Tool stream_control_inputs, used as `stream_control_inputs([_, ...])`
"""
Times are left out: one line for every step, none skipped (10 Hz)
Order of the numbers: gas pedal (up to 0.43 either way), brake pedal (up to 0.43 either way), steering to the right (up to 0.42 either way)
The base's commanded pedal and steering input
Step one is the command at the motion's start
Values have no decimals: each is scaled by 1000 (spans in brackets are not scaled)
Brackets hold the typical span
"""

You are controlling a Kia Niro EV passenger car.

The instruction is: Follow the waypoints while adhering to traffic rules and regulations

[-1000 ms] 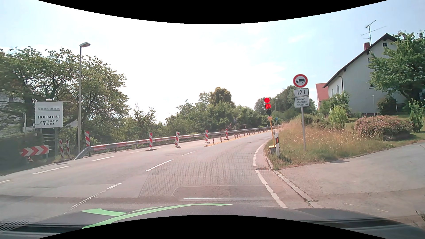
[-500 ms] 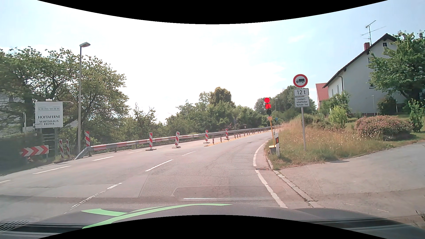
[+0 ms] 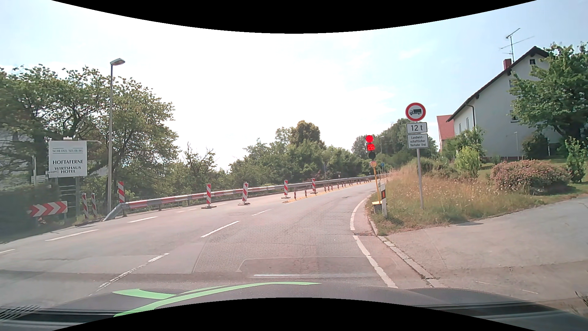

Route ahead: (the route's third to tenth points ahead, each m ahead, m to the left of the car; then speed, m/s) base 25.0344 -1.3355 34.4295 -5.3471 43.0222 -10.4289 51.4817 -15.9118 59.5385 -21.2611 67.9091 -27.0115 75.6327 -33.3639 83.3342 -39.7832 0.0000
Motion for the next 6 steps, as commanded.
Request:
stream_control_inputs([0, 329, 72])
stream_control_inputs([0, 323, 72])
stream_control_inputs([0, 329, 71])
stream_control_inputs([0, 323, 72])
stream_control_inputs([0, 323, 71])
stream_control_inputs([0, 329, 72])
